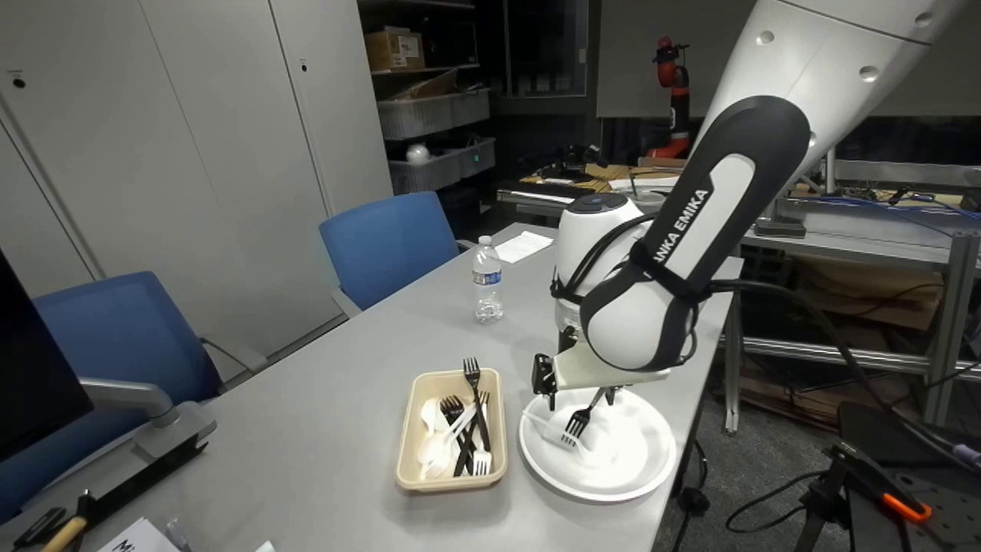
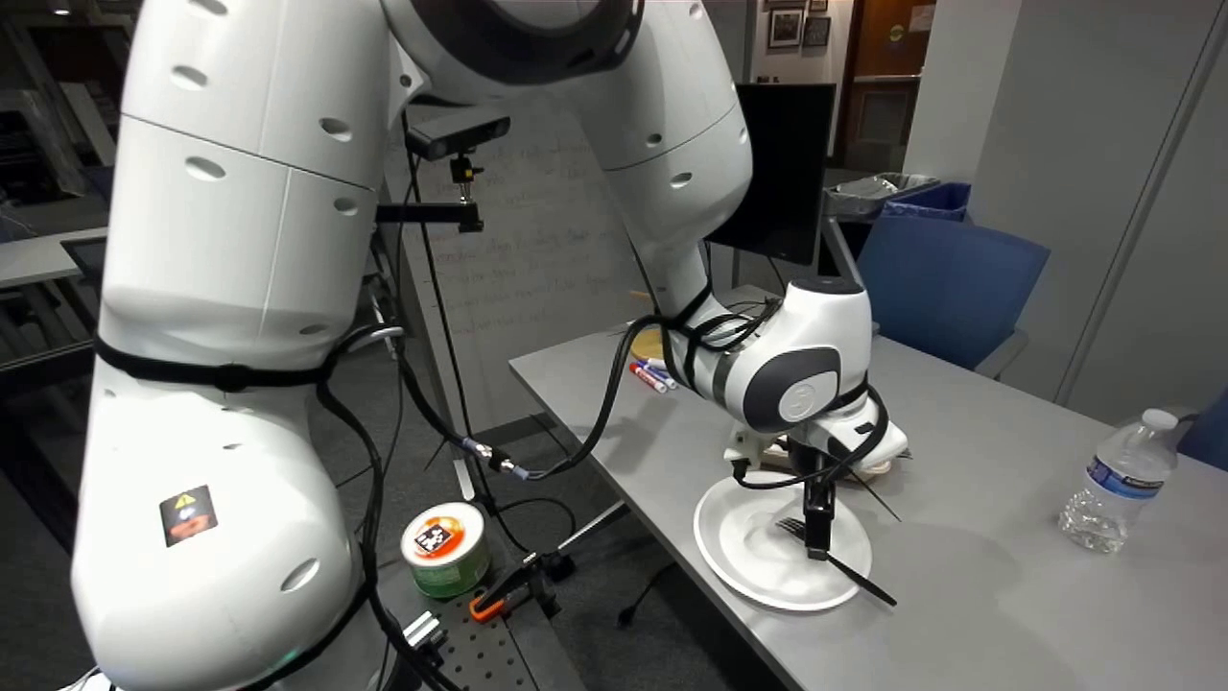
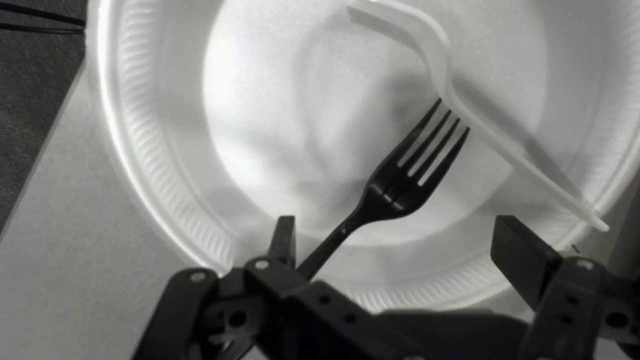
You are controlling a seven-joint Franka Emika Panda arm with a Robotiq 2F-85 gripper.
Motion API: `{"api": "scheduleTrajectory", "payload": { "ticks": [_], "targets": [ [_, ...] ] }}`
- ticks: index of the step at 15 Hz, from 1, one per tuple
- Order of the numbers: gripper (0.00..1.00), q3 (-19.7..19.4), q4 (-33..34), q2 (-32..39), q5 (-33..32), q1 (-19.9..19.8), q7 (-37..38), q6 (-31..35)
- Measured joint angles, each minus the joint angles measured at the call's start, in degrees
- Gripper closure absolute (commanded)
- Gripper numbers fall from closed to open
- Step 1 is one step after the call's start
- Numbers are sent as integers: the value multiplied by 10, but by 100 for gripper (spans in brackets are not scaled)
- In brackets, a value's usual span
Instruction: Move the forks from the white plate to the brown bowl starting with the black fork
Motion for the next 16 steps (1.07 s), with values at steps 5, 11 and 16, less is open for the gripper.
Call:
{"api": "scheduleTrajectory", "payload": {
  "ticks": [5, 11, 16],
  "targets": [
    [34, -4, 10, 22, 8, -8, 0, 0],
    [79, -7, 23, 34, 8, -13, 0, 0],
    [100, -8, 29, 36, 8, -14, -1, 0]
  ]
}}
